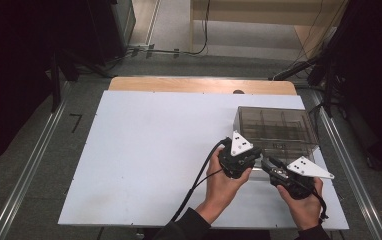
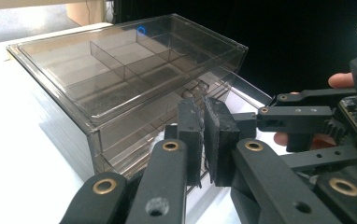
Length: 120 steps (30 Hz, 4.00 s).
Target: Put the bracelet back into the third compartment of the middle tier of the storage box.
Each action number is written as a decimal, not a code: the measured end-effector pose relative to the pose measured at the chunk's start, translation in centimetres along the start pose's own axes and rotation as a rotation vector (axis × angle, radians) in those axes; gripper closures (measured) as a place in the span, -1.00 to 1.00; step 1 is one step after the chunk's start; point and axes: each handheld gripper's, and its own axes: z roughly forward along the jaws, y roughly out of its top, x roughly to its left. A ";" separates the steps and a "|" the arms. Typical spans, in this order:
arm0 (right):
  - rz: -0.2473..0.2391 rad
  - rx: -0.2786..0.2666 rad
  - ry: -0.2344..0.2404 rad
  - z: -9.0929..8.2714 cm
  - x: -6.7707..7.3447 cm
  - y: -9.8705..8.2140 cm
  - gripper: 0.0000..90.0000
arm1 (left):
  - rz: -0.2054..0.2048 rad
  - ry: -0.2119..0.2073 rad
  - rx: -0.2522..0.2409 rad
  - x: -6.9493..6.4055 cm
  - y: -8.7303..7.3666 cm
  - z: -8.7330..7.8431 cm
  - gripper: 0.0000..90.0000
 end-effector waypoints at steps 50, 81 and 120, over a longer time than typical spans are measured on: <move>0.085 0.009 -0.214 -3.7 -6.6 -1.2 0.84 | -0.092 0.164 -0.048 5.5 -3.5 -5.8 -0.23; -0.021 0.161 -0.382 -3.3 -7.1 -2.2 0.34 | -0.257 0.527 -0.077 15.9 -12.0 -21.8 -0.36; 0.254 0.033 -0.232 -7.5 -8.2 -5.2 -0.67 | -0.305 0.596 -0.068 17.6 -14.2 -24.6 -0.61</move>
